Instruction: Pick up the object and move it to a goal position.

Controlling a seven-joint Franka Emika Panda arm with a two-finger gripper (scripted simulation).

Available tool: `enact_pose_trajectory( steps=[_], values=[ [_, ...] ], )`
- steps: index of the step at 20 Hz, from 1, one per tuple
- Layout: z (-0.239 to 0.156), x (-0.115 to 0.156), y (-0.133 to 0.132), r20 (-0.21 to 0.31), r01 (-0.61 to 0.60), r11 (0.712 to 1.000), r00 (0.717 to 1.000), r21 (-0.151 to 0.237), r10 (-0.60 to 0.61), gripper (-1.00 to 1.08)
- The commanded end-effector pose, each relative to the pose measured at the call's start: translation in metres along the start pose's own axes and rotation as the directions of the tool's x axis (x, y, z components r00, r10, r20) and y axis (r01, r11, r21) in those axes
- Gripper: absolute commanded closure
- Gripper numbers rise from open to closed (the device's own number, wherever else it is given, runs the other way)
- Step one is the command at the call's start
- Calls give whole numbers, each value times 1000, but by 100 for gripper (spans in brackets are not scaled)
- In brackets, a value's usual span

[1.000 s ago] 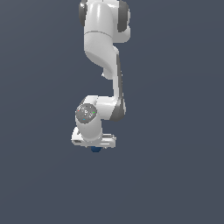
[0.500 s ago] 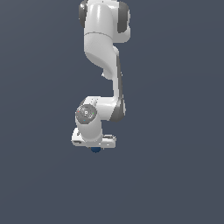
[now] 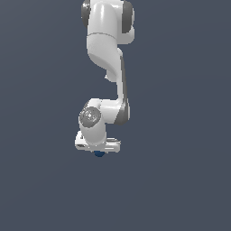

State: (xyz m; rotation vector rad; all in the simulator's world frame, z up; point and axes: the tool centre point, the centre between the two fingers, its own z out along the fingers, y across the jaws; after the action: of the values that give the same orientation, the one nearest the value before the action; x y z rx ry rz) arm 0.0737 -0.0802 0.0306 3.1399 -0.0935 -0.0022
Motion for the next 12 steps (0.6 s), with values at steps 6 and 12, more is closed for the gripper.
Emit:
enact_pose_trajectory(
  steps=[6,12],
  values=[
    [-2,-14,-23,-1,1,1000,1000,0,-1,108],
    [-5,-40,-62,-1,1,1000,1000,0,-1,108]
  ],
)
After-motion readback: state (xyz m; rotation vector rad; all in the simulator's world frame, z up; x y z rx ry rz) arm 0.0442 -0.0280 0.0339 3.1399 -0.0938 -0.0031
